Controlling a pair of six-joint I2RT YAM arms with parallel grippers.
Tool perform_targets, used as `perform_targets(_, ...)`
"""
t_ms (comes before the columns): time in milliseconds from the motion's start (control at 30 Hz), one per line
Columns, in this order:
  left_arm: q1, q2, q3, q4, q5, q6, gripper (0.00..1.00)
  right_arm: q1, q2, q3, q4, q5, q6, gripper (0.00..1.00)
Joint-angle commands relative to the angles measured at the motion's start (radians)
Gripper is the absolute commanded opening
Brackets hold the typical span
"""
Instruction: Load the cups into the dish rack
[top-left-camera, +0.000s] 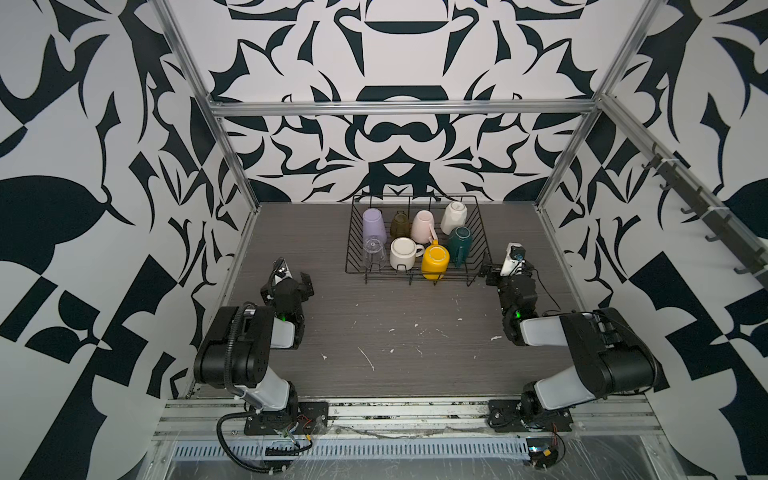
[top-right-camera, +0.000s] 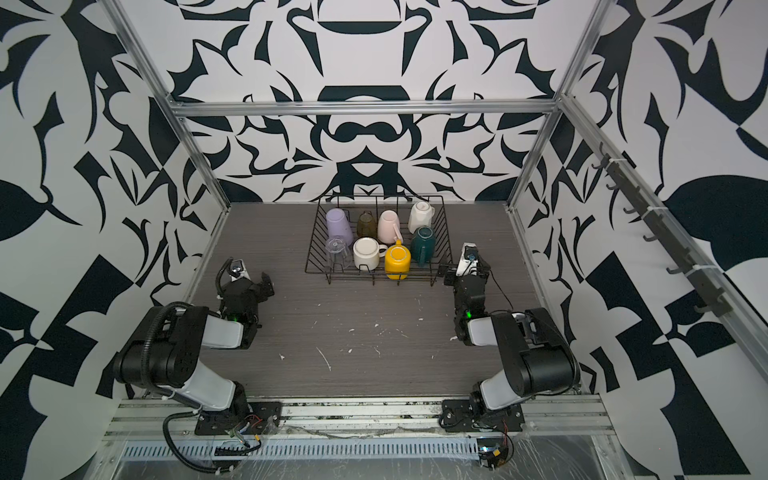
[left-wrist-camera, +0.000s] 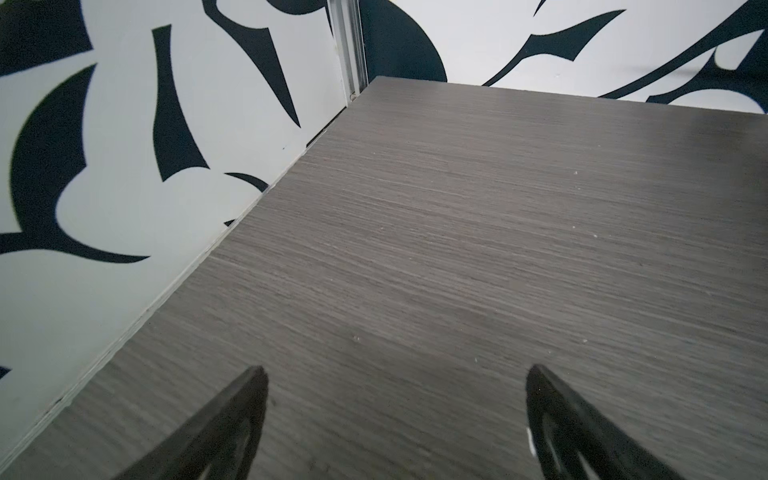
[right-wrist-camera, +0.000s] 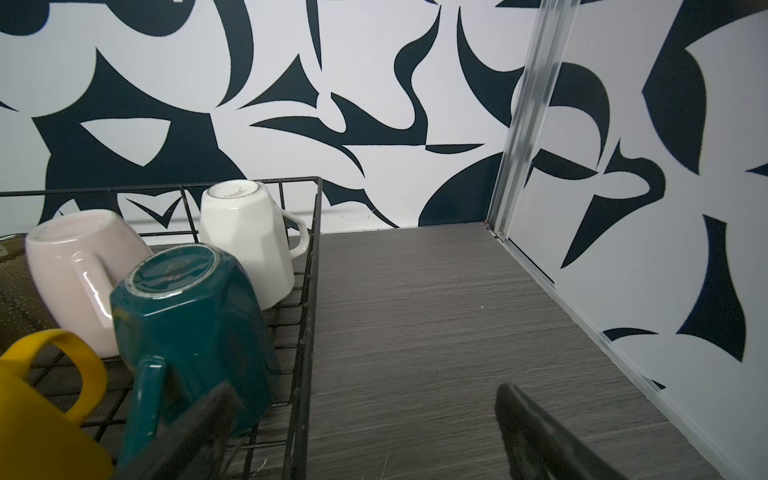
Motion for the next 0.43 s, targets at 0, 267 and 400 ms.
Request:
perform_targets(0,0.005,-0.007,0.032,0.017,0.012,0.009,0.99,0.001,0.046,0.008,-0.225,0.024,-0.069,1.0)
perform_targets(267,0.005,0.001,0.027,0.039,0.009,0.011,0.99,-0.002,0.048,-0.008,-0.196,-0.026,-0.082,1.0)
perform_targets(400,0.005,0.001,0.027,0.04,0.008,0.012,0.99,-0.001,0.04,-0.03,-0.17,-0.012,-0.081,1.0)
